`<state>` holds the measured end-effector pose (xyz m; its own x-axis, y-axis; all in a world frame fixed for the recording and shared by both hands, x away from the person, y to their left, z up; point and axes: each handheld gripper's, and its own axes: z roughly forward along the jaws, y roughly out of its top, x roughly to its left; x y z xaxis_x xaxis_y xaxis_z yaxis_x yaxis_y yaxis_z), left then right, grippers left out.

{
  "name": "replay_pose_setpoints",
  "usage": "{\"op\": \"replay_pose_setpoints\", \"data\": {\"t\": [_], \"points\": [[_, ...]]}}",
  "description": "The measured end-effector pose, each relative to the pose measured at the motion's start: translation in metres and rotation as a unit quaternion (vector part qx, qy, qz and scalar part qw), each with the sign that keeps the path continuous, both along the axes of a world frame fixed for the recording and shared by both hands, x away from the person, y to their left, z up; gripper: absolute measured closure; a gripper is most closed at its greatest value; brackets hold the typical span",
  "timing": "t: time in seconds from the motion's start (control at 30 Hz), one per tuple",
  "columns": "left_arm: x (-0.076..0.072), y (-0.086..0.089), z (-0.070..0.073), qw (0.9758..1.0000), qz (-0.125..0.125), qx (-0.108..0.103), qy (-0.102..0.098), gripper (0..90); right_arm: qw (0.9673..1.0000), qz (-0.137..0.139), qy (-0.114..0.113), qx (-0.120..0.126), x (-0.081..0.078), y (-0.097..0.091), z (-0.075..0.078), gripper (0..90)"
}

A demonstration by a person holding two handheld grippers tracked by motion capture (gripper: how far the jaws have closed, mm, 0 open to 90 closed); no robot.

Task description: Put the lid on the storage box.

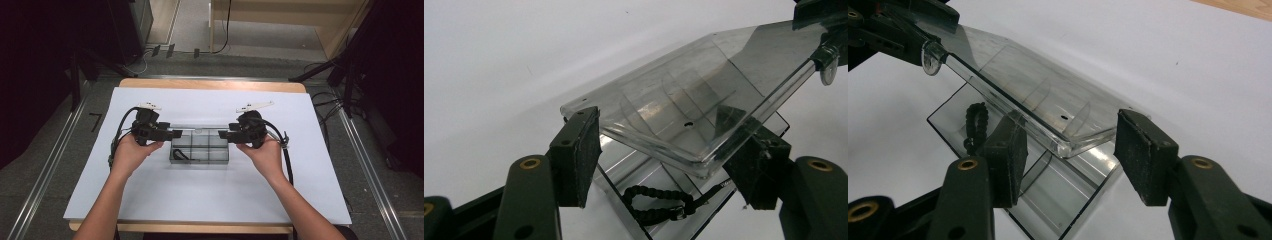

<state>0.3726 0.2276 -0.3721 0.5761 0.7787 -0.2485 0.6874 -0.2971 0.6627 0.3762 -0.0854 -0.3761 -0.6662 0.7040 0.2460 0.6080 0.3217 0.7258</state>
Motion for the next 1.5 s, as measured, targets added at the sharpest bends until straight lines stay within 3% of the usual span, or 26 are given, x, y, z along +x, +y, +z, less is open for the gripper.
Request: {"op": "replay_pose_setpoints", "data": {"t": [1.0,1.5], "points": [[-0.017,0.003,-0.021,1.0000,0.006,-0.002,0.002,35.7,0.9999,0.000,0.012,-0.006,-0.014,-0.002,-0.019,47.4],[-0.021,0.001,-0.031,1.0000,-0.007,-0.003,0.001,35.7,0.9998,0.009,0.019,-0.008,-0.019,0.000,-0.029,48.4]]}}
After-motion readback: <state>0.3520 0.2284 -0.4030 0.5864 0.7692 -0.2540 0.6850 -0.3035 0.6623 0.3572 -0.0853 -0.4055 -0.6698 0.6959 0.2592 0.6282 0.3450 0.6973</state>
